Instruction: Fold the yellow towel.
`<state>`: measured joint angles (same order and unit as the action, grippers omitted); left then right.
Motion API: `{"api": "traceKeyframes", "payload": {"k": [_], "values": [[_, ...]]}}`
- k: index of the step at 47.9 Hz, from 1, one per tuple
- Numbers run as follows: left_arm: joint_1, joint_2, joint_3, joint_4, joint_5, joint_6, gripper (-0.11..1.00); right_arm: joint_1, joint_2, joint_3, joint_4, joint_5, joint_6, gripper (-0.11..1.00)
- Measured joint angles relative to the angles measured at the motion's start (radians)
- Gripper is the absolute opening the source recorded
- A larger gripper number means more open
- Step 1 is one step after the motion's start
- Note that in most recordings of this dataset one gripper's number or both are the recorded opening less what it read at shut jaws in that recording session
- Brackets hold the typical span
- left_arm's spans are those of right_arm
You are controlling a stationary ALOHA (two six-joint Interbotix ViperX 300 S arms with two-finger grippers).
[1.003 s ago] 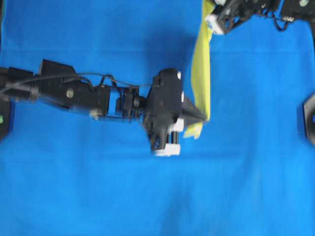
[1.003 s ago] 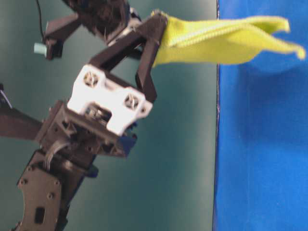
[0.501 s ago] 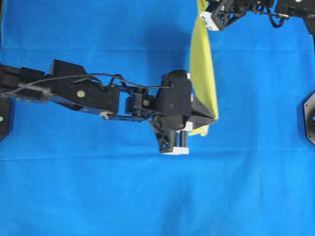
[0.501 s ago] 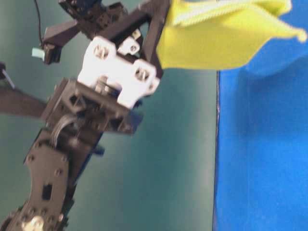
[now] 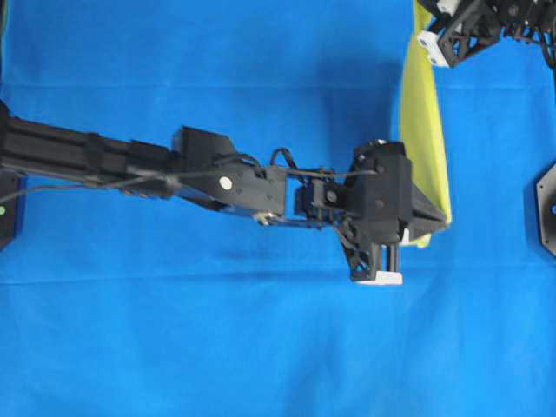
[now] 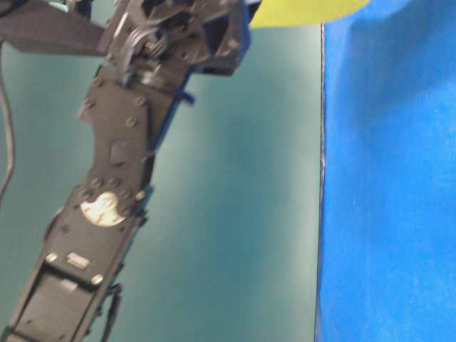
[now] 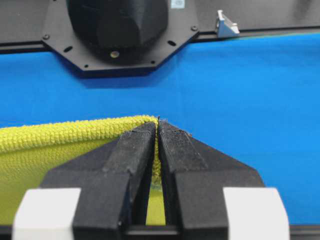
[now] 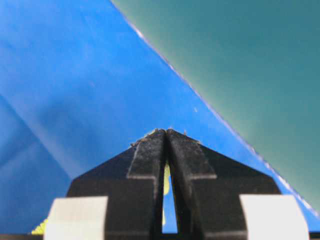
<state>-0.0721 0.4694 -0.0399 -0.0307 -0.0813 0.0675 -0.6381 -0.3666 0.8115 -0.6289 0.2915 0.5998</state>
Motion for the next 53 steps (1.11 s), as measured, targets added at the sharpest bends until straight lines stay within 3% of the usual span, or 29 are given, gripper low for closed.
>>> {"api": "traceKeyframes", "payload": {"k": [9, 21, 35, 53], "values": [[0.002, 0.008, 0.049, 0.000, -0.041, -0.002, 0.02, 0.000, 0.063, -0.006, -0.003, -0.040, -0.002, 0.02], [0.000, -0.063, 0.296, 0.000, -0.196, -0.028, 0.02, 0.031, 0.265, -0.107, -0.003, -0.173, 0.003, 0.02], [-0.021, -0.163, 0.537, -0.003, -0.295, -0.103, 0.02, 0.100, 0.442, -0.270, -0.005, -0.187, 0.003, 0.02], [-0.034, -0.190, 0.601, -0.005, -0.296, -0.098, 0.02, 0.118, 0.471, -0.302, -0.005, -0.190, 0.003, 0.02]]}}
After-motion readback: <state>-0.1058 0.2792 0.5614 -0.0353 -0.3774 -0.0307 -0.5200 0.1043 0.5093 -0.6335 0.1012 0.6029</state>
